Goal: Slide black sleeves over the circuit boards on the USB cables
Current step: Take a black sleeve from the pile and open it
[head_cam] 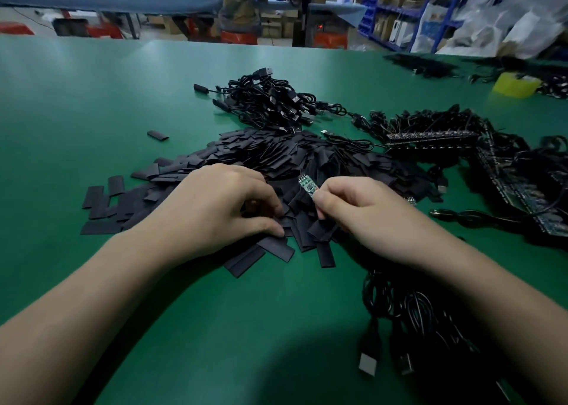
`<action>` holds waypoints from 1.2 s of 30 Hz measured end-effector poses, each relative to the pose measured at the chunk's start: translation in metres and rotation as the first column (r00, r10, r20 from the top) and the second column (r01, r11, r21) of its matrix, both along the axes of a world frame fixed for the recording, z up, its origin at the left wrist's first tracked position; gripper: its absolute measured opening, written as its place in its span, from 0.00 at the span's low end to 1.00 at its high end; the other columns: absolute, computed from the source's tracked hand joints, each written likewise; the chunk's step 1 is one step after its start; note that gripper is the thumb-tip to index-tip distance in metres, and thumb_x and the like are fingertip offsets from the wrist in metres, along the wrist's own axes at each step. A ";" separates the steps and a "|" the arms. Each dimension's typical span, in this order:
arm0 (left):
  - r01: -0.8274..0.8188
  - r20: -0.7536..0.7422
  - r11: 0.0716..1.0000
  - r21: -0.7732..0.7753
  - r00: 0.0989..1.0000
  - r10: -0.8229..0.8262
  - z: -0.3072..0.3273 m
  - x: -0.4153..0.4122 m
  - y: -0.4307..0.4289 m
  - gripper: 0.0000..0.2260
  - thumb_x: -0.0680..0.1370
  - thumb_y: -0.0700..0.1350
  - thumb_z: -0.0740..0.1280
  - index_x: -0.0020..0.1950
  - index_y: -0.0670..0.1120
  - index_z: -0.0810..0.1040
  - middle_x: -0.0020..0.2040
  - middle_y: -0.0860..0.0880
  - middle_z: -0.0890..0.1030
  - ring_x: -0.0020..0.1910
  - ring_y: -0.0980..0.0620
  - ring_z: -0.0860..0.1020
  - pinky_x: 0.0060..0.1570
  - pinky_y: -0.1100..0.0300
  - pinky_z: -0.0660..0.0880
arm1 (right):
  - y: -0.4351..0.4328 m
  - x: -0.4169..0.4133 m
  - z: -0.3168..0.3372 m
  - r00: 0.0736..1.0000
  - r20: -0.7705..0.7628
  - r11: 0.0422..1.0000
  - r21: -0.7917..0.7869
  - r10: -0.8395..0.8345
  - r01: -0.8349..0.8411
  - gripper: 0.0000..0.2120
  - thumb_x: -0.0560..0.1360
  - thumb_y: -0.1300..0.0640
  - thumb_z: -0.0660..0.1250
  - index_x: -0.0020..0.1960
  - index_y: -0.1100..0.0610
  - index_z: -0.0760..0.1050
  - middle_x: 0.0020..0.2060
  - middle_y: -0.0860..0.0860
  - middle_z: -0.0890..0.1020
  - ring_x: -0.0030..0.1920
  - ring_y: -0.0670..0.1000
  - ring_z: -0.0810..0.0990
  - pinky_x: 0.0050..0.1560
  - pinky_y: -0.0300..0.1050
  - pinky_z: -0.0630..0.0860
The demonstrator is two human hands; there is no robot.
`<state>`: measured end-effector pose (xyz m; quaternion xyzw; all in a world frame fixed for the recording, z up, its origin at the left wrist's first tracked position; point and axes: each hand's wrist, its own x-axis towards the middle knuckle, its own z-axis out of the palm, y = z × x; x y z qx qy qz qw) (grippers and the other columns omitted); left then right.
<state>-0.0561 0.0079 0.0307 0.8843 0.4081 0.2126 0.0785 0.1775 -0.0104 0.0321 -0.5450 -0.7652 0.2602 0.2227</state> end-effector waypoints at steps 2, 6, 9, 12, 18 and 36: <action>-0.022 -0.039 1.000 0.013 0.999 0.022 0.000 0.001 0.000 0.18 0.69 0.68 0.69 0.51 0.59 0.86 0.44 0.60 0.81 0.44 0.60 0.77 0.45 0.55 0.77 | -0.001 -0.001 -0.002 1.000 -0.012 1.000 -0.002 0.002 -0.002 0.17 0.82 0.45 0.61 0.39 0.52 0.77 0.26 0.43 0.70 0.28 0.42 0.67 0.32 0.39 0.64; -0.016 -0.050 0.999 0.035 0.999 0.018 0.001 0.000 -0.001 0.13 0.72 0.63 0.70 0.48 0.58 0.87 0.45 0.60 0.82 0.45 0.58 0.79 0.45 0.52 0.78 | -0.001 -0.001 -0.002 0.997 -0.081 0.999 -0.031 0.018 -0.021 0.18 0.80 0.43 0.65 0.42 0.56 0.78 0.31 0.53 0.78 0.30 0.47 0.71 0.36 0.46 0.68; 0.017 -0.012 0.997 0.070 1.000 -0.017 0.000 -0.002 -0.001 0.10 0.76 0.59 0.70 0.47 0.56 0.88 0.46 0.59 0.83 0.47 0.55 0.80 0.46 0.50 0.78 | -0.001 0.001 -0.003 0.992 -0.126 0.999 -0.036 0.026 -0.031 0.19 0.78 0.43 0.68 0.45 0.60 0.80 0.36 0.62 0.79 0.33 0.50 0.70 0.38 0.51 0.67; 0.015 0.109 0.993 0.119 0.994 -0.028 -0.003 0.001 -0.001 0.09 0.77 0.55 0.70 0.47 0.53 0.88 0.47 0.58 0.83 0.49 0.52 0.80 0.49 0.48 0.77 | -0.001 0.002 -0.004 0.982 -0.191 0.999 -0.040 0.013 -0.021 0.14 0.78 0.44 0.71 0.45 0.55 0.82 0.30 0.54 0.70 0.32 0.48 0.65 0.37 0.47 0.63; 0.000 0.364 0.999 -0.048 0.931 0.018 -0.010 0.013 -0.004 0.02 0.76 0.49 0.74 0.47 0.53 0.87 0.41 0.60 0.86 0.43 0.61 0.83 0.47 0.62 0.77 | -0.002 0.001 -0.004 0.957 -0.285 0.996 -0.046 0.062 -0.079 0.10 0.79 0.47 0.71 0.48 0.53 0.83 0.42 0.69 0.80 0.38 0.51 0.72 0.44 0.50 0.68; -0.126 0.602 0.991 -0.039 0.789 0.124 -0.015 0.015 -0.005 0.08 0.72 0.50 0.78 0.50 0.55 0.87 0.40 0.61 0.86 0.34 0.60 0.82 0.37 0.71 0.74 | 0.003 0.013 0.004 0.855 -0.518 0.989 -0.123 0.005 -0.080 0.20 0.86 0.48 0.56 0.38 0.51 0.74 0.26 0.45 0.66 0.25 0.46 0.63 0.25 0.35 0.62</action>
